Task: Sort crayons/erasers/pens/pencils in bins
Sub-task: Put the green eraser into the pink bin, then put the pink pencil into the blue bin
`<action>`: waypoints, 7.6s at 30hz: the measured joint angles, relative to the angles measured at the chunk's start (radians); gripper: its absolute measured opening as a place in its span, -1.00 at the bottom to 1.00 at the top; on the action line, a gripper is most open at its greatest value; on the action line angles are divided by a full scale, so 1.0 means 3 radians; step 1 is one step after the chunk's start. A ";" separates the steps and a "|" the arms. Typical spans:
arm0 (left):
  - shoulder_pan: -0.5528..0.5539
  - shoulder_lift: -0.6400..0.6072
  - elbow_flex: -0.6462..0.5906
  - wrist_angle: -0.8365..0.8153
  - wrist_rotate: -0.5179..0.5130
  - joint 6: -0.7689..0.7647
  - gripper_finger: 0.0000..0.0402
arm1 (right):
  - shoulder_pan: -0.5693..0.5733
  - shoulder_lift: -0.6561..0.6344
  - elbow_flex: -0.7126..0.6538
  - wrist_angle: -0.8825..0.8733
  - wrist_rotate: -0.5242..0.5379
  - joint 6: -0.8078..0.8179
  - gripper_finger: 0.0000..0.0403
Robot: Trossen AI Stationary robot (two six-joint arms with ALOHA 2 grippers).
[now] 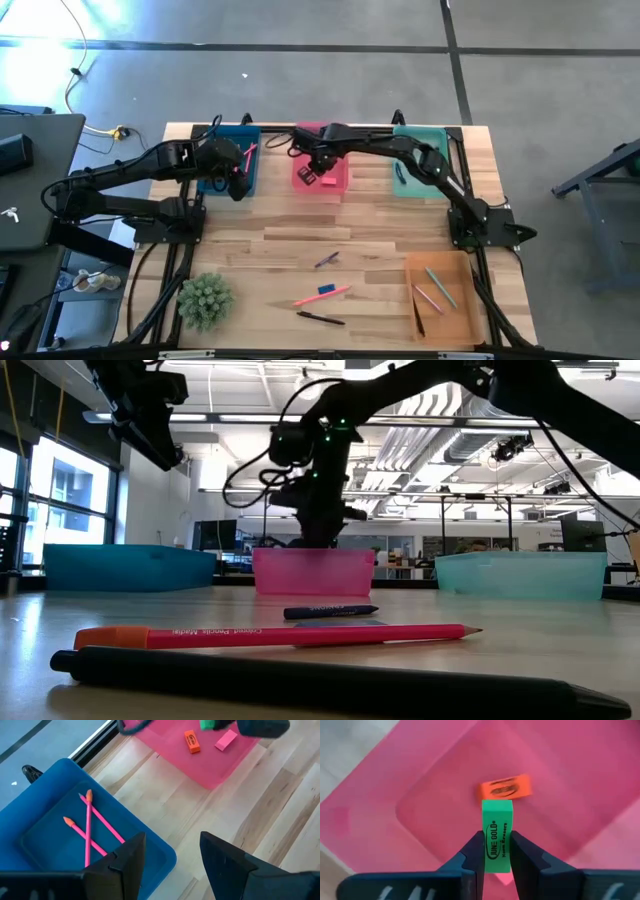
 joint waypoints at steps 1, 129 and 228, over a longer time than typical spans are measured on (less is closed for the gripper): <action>0.0000 0.0000 0.0000 0.0000 0.0000 0.0000 -0.13 | 0.0001 0.0027 0.0000 0.0002 -0.0062 0.0001 -0.70; -0.2945 0.2909 0.1936 0.0493 -0.0033 -0.2060 -0.13 | 0.1782 -0.2689 -0.2471 -0.0569 0.1260 0.0872 0.07; -0.2994 0.3905 0.1918 0.0767 0.0330 -0.1597 -0.04 | 0.1785 -0.2687 -0.2468 -0.0495 0.1261 0.0689 0.07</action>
